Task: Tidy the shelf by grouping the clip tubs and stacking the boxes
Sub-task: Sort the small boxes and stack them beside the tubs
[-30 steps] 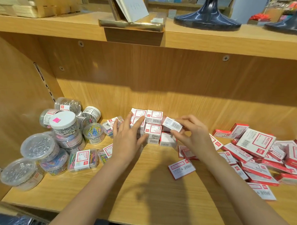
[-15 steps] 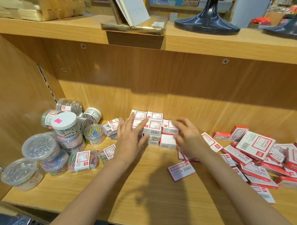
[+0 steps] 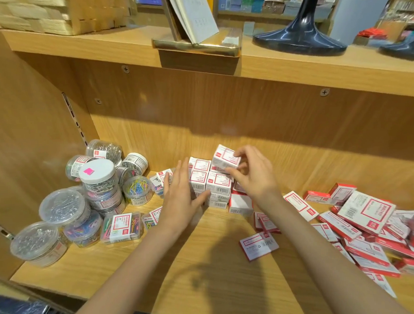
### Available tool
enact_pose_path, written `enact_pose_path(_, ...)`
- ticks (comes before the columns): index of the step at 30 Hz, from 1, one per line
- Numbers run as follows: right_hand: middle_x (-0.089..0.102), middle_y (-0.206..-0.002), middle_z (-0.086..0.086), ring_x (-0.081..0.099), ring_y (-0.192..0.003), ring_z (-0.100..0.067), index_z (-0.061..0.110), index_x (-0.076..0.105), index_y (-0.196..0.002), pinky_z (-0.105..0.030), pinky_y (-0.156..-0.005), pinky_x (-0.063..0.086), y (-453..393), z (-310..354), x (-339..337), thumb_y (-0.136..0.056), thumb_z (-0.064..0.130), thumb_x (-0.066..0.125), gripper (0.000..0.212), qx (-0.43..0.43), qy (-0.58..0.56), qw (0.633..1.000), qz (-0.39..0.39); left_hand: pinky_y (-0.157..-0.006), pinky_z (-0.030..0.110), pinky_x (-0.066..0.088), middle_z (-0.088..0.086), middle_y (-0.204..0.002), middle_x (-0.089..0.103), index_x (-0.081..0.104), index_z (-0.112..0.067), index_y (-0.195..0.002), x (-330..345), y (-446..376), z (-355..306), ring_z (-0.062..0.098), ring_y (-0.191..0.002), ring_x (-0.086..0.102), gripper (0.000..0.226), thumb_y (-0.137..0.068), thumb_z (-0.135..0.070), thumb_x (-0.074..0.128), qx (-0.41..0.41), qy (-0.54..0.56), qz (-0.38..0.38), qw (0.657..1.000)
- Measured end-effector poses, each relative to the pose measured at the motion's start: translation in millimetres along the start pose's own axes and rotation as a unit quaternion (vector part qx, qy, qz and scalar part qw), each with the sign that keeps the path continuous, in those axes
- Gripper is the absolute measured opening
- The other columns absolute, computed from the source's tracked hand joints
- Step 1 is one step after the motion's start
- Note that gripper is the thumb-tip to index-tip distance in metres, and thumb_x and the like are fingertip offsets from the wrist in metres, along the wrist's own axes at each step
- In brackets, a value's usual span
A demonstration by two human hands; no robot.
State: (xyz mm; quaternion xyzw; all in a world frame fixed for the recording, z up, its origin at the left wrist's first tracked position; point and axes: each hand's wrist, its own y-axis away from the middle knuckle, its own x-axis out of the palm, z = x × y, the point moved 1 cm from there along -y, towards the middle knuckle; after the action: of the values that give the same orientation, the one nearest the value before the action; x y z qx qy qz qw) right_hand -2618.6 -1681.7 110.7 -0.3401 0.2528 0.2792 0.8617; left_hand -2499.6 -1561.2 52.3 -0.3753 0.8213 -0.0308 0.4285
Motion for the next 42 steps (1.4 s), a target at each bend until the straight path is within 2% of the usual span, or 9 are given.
enact_pose_path(4,0.049,-0.1,-0.001,0.051,-0.092,-0.018,0.01,0.051,-0.098,-0.034,-0.083,0.045,-18.4,12.4,37.7,-0.084,0.015,0.064,0.02,-0.043,0.071,0.995,0.054,-0.114,0.037,0.012,0.007,-0.142,0.041,0.011,-0.008,-0.146,-8.9,-1.6,5.0,0.023,-0.135,0.03,0.09,-0.081,-0.026,0.069,-0.024,0.059,0.001,0.998)
enact_pose_path(10,0.045,-0.121,-0.013,0.044,-0.115,-0.023,0.001,0.061,-0.102,-0.028,-0.099,0.035,-17.9,10.9,39.4,-0.087,0.005,0.057,0.017,-0.073,0.125,0.988,0.051,-0.109,0.045,0.024,0.001,-0.145,0.038,0.013,-0.017,-0.147,-12.0,-4.1,7.3,0.021,-0.133,0.03,0.081,-0.085,-0.026,0.065,0.001,0.063,0.016,0.998)
enact_pose_path(14,0.06,-0.099,-0.012,0.057,-0.091,-0.025,0.004,0.066,-0.101,-0.025,-0.081,0.036,-0.3,-14.7,-11.0,-0.089,0.008,0.053,0.018,0.013,0.136,0.99,0.027,-0.108,0.046,0.026,0.001,-0.141,0.043,0.019,-0.018,-0.146,-8.1,-2.9,8.6,0.02,-0.129,0.035,0.072,-0.088,-0.026,0.06,0.025,0.041,0.01,0.999)
enact_pose_path(20,0.055,-0.112,-0.002,0.058,-0.094,-0.018,0.01,0.065,-0.109,-0.014,-0.075,0.038,44.9,-46.2,-14.0,-0.084,0.021,0.066,0.027,0.066,0.128,0.961,0.235,-0.11,0.036,0.023,0.012,-0.143,0.034,0.036,-0.011,-0.137,-2.2,12.8,3.9,0.027,-0.132,0.03,0.056,-0.087,-0.02,0.06,0.046,0.007,-0.062,0.997)
enact_pose_path(23,0.047,-0.114,0.004,0.045,-0.099,-0.012,0.013,0.057,-0.116,-0.015,-0.075,0.029,56.9,-50.2,-4.7,-0.082,0.023,0.068,0.036,0.013,0.178,0.959,0.219,-0.103,0.034,0.026,0.012,-0.133,0.042,0.042,-0.013,-0.128,-1.3,25.6,3.6,0.025,-0.123,0.036,0.044,-0.085,-0.025,0.046,0.109,-0.025,-0.069,0.991)
enact_pose_path(27,0.038,-0.082,0.02,0.037,-0.088,-0.013,0.021,0.046,-0.091,-0.021,-0.064,0.023,60.4,-46.2,-2.1,-0.077,0.021,0.072,0.029,0.001,0.176,0.962,0.208,-0.102,0.037,0.032,0.013,-0.132,0.046,0.049,-0.008,-0.127,0.2,24.0,6.7,0.021,-0.121,0.034,0.049,-0.084,-0.028,0.037,0.115,-0.05,-0.032,0.992)
enact_pose_path(35,0.056,-0.09,0.007,0.058,-0.074,-0.009,0.025,0.036,-0.113,-0.016,-0.068,0.047,32.1,-18.6,-40.3,-0.075,0.008,0.073,0.055,0.113,-0.094,0.985,0.086,-0.099,0.041,0.033,0.007,-0.128,0.051,0.052,-0.013,-0.126,-3.5,18.1,10.7,0.018,-0.117,0.031,0.053,-0.08,-0.032,0.033,0.122,-0.082,-0.011,0.989)
enact_pose_path(39,0.057,-0.086,0.005,0.059,-0.081,-0.022,0.029,0.042,-0.095,-0.04,-0.074,0.049,7.5,-4.4,-17.2,-0.074,0.011,0.074,0.042,0.073,-0.133,0.988,0.033,-0.099,0.04,0.034,0.006,-0.128,0.05,0.052,-0.013,-0.126,-7.2,16.3,11.7,0.018,-0.117,0.032,0.053,-0.08,-0.032,0.034,0.128,-0.076,0.006,0.989)
enact_pose_path(42,0.049,-0.082,0.012,0.046,-0.081,-0.013,0.019,0.048,-0.094,-0.029,-0.07,0.037,-3.3,-2.2,7.7,-0.076,0.019,0.074,0.031,0.036,-0.052,0.998,0.026,-0.099,0.038,0.034,0.008,-0.126,0.052,0.05,-0.012,-0.127,-9.0,17.3,14.1,0.02,-0.117,0.035,0.051,-0.08,-0.026,0.036,0.146,-0.087,0.012,0.985)
